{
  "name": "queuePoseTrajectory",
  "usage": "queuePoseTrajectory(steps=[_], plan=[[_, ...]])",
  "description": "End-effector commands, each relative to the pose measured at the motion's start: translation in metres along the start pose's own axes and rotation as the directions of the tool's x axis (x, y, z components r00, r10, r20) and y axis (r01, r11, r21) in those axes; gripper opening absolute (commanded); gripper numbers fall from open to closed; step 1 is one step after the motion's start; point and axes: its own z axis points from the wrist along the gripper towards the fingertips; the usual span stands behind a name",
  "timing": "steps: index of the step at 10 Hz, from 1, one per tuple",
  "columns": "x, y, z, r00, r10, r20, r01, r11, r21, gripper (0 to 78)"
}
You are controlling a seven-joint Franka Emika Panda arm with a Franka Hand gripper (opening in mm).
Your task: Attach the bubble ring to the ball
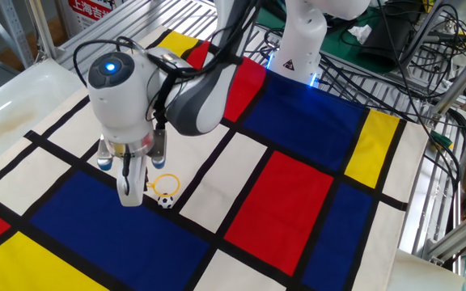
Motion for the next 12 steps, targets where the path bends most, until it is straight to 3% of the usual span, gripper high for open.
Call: queuePoseTrajectory(steps=[1, 6, 12], plan=[[0.0, 0.013, 0.011, 1.0, 0.008, 0.015, -0.007, 1.0, -0.02, 1.1], [0.001, 0.018, 0.02, 1.0, 0.007, 0.025, -0.006, 0.999, -0.033, 1.1], [0.001, 0.02, 0.025, 0.997, -0.069, 0.046, 0.07, 0.997, -0.024, 1.1]])
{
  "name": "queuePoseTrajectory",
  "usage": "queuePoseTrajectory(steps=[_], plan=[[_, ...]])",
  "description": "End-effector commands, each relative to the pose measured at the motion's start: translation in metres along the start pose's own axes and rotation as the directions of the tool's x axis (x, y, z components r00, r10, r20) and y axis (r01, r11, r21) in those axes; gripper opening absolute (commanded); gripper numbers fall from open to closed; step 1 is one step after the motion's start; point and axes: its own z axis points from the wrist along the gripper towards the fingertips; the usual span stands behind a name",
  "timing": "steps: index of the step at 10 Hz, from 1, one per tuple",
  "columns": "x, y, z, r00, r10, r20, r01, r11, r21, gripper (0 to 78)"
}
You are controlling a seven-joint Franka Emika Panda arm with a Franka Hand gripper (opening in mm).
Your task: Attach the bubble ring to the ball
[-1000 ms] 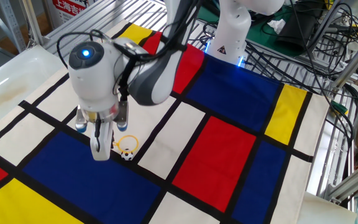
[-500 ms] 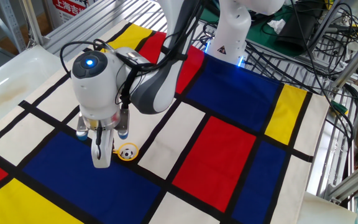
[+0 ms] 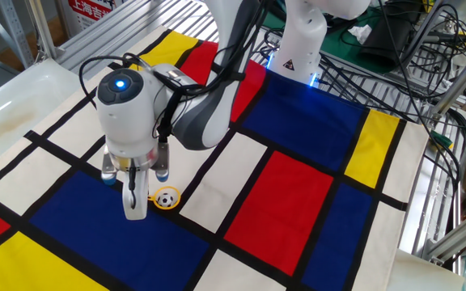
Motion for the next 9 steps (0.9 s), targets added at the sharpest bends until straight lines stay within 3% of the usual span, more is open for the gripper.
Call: queuePoseTrajectory(steps=[1, 9], plan=[[-0.0012, 0.0022, 0.0026, 0.999, -0.049, 0.015, 0.049, 0.999, 0.001, 1.1], [-0.0014, 0.0036, 0.0099, 0.993, -0.118, 0.017, 0.118, 0.993, 0.002, 1.1]])
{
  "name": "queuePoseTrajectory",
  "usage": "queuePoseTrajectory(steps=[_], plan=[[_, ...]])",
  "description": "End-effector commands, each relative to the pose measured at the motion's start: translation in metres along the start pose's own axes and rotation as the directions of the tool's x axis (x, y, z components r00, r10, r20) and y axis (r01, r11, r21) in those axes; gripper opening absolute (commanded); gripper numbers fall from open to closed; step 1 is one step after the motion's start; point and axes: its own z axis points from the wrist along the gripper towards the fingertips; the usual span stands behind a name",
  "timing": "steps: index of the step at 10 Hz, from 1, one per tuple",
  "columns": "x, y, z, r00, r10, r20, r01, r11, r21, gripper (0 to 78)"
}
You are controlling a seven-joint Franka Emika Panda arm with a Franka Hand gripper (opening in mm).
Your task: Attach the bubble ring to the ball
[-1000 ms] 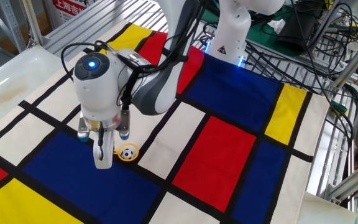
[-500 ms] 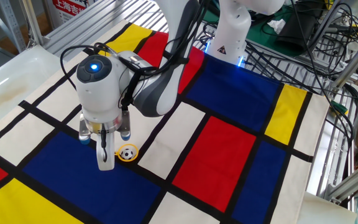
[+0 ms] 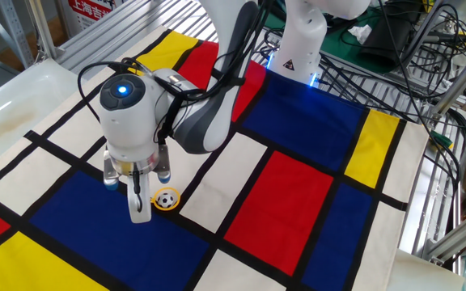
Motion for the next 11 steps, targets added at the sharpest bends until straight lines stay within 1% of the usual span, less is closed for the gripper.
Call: queuePoseTrajectory(steps=[1, 2, 11], plan=[[-0.001, 0.0014, 0.0012, 1.0, -0.025, 0.01, 0.025, 1.0, -0.002, 1.1], [-0.001, 0.0014, 0.0012, 1.0, -0.026, 0.01, 0.026, 1.0, -0.002, 77.4], [-0.001, 0.0014, 0.0012, 1.0, -0.026, 0.01, 0.026, 1.0, -0.002, 77.4]])
